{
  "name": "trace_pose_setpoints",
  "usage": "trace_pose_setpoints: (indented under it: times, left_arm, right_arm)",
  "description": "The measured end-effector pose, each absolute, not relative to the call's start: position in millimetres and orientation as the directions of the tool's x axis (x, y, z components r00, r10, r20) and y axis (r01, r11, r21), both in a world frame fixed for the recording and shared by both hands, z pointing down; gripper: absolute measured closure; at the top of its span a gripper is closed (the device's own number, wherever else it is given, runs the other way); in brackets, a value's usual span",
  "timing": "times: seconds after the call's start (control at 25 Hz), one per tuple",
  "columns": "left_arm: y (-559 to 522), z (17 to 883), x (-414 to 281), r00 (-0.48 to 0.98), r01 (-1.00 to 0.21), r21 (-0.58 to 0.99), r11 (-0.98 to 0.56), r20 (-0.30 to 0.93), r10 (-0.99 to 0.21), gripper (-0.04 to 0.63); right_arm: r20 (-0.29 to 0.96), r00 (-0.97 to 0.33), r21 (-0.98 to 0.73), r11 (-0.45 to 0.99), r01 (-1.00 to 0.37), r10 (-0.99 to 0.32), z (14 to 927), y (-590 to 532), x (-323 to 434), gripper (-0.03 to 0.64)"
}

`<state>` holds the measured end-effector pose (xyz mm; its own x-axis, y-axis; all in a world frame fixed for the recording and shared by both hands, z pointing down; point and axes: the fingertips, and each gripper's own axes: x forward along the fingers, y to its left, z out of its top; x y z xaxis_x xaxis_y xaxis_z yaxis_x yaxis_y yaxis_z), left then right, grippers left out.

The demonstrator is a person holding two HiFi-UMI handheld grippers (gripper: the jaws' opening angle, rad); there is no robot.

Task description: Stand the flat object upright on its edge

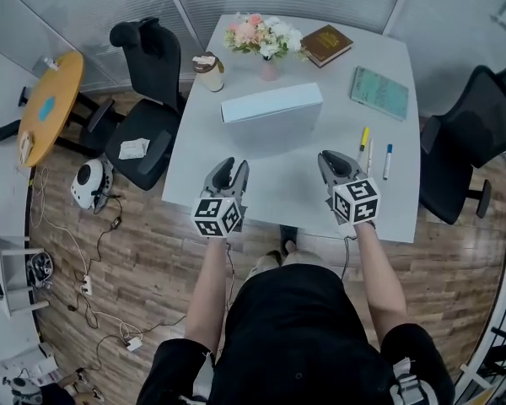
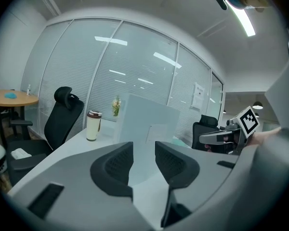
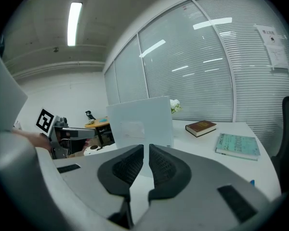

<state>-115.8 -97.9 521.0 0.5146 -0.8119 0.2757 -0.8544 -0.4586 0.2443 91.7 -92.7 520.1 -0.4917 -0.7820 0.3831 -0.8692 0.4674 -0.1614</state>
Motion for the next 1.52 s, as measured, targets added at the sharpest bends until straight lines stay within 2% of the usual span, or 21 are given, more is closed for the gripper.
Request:
trace_pose_setpoints:
  times: [0.44, 1.0, 1.52]
  left_arm:
    - [-18.4, 500.4, -101.2, 0.566, -0.822, 0.244, -0.515, 0.249, -0.786, 0.534]
    - [51.6, 443.5, -100.8, 0.632, -0.773, 0.194, -0.604, 0.152, -0.76, 0.565]
    - [60.1, 404.3, -95.3, 0.63, -0.773, 0.188, -0.606, 0.115, -0.768, 0.568]
  right_arm:
    - [0.342, -0.484, -0.169, 0.454, -0.875, -0.806, 500.0, -9.6, 72.9, 0.594]
    - [0.214, -0.504, -0.203, 0.467, -0.861, -0.836, 443.2, 58.7, 45.4, 0.601]
    - [0.112, -0.488, -0.133, 0.473, -0.871, -0.866, 378.4, 73.4, 59.4, 0.601]
